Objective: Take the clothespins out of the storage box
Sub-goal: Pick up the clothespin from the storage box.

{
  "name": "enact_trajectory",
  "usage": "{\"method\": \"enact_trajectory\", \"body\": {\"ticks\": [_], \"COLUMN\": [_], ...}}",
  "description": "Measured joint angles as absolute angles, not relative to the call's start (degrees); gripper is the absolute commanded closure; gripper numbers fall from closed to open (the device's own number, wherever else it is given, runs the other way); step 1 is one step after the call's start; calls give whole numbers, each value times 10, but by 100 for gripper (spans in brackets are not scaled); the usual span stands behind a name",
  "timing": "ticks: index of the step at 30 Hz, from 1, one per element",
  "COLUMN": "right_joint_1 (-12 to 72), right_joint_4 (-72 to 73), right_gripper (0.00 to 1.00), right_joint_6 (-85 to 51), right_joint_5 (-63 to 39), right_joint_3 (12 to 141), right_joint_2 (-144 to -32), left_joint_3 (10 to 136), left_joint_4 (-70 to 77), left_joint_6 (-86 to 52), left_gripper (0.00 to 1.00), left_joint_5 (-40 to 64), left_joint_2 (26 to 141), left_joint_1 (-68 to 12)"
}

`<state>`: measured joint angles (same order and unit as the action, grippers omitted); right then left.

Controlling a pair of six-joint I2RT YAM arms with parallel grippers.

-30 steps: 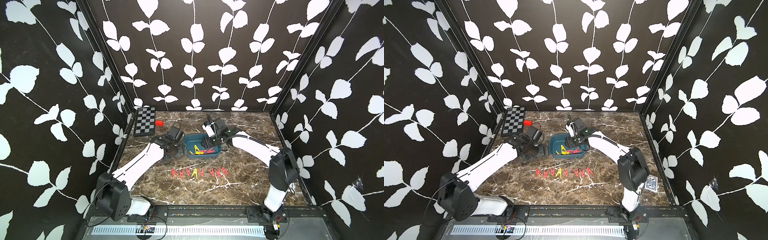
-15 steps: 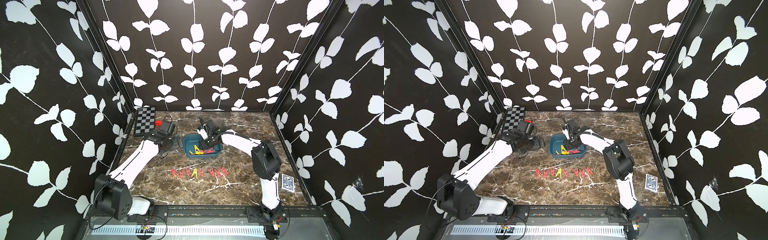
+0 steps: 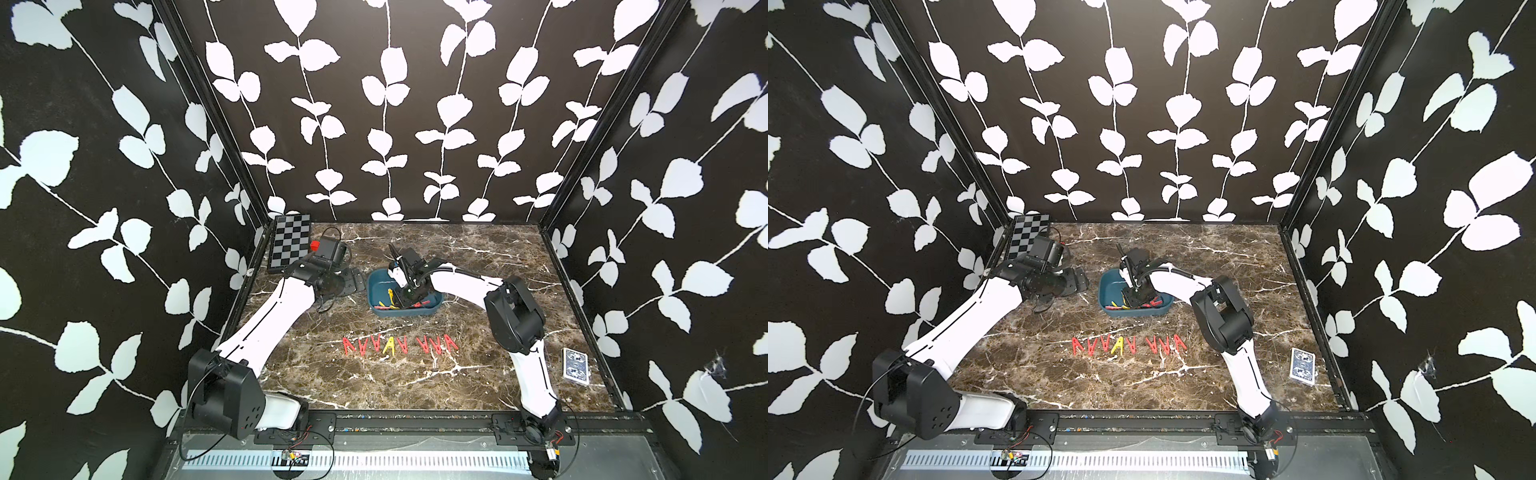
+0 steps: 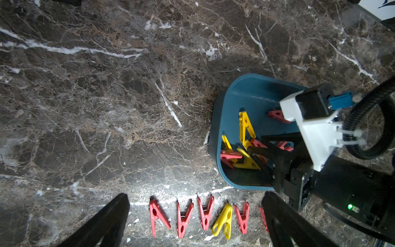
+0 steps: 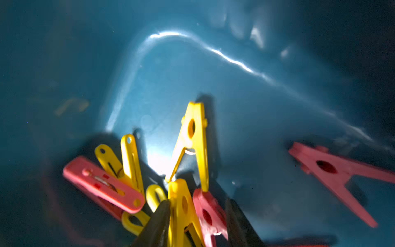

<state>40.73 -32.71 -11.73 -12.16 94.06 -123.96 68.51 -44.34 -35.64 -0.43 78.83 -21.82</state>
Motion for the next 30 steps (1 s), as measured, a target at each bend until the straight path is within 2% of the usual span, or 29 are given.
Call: {"method": "enact_trajectory", "body": {"ticks": [2,10,21,24,30], "right_joint_1": [408,409,408,408,408], "right_joint_4": [-331,-336,-337,-338,-339], "right_gripper": [65,70,70,74,65], "right_joint_6": [-116,-116,-116,-113,-111], "right_joint_5": [-115,-89,-81,-81,-81], "right_joint_3": [951,973,997,999,1004], "right_joint_2": [-1246,-1254,-1275,-1276,-1284], "left_joint_3": [685,685,685,685,685], "left_joint_4": [-444,-444,-444,-444,-444], "left_joint_6": [-355,-353,-354,-354,-354], "left_gripper": [1,1,1,1,1], "left_joint_5": [-3,-2,2,2,2], "left_joint_2": [788,788,788,788,788], "left_joint_1": [-217,-217,-216,-216,-215]}}
